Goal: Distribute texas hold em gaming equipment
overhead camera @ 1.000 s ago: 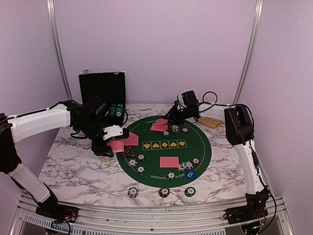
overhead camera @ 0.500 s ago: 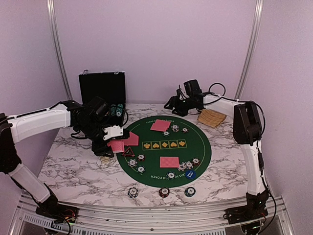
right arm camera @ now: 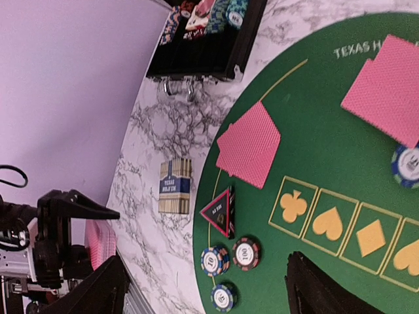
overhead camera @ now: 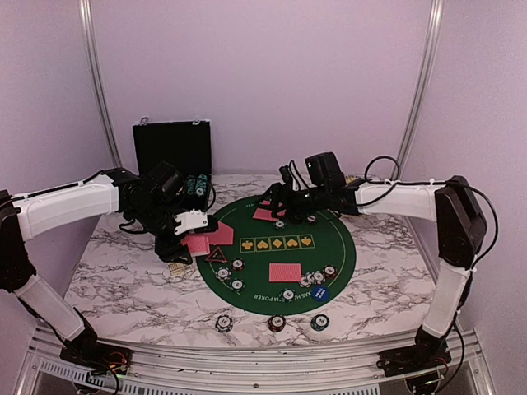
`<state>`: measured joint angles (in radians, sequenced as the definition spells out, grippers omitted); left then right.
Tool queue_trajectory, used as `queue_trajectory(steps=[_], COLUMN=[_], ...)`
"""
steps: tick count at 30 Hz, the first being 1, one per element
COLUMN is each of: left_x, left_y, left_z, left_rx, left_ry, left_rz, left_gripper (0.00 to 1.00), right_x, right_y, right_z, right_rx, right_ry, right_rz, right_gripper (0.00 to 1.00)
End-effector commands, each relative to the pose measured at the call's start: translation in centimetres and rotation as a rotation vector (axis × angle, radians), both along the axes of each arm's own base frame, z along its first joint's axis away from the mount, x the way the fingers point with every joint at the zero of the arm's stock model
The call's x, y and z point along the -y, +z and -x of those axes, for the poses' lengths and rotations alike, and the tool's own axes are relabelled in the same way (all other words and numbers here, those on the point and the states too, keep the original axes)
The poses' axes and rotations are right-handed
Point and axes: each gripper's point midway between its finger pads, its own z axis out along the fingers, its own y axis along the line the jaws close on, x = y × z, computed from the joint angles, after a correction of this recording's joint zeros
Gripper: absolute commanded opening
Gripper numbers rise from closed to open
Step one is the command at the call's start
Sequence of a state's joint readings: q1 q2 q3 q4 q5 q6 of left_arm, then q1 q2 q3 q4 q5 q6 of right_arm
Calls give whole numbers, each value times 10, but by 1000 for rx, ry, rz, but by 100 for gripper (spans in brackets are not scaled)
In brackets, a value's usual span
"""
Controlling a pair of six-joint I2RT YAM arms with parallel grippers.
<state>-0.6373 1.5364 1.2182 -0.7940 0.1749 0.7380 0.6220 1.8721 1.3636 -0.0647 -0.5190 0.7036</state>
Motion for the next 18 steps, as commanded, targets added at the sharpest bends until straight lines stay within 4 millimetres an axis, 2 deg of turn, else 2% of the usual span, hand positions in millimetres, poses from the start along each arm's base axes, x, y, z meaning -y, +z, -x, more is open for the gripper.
queue_trajectory(steps=[1, 4, 7, 18], left_x=[6, 7, 8, 11], left_y=[23, 22, 23, 20], left_z=[0, 1, 1, 7], left_rx=[23, 18, 15, -10], left_ry=[1, 1, -2, -8], left_rz=[47, 48, 54, 60], left_gripper=[13, 13, 13, 13], right_x=[-27, -44, -62, -103], right_y=[14, 2, -1, 3], right_z=[40, 75, 96, 121], right_rx=[-25, -85, -134, -154], right_ry=[86, 138, 181, 266], right_rz=[-147, -199, -278, -354], right_gripper=[83, 84, 85, 86])
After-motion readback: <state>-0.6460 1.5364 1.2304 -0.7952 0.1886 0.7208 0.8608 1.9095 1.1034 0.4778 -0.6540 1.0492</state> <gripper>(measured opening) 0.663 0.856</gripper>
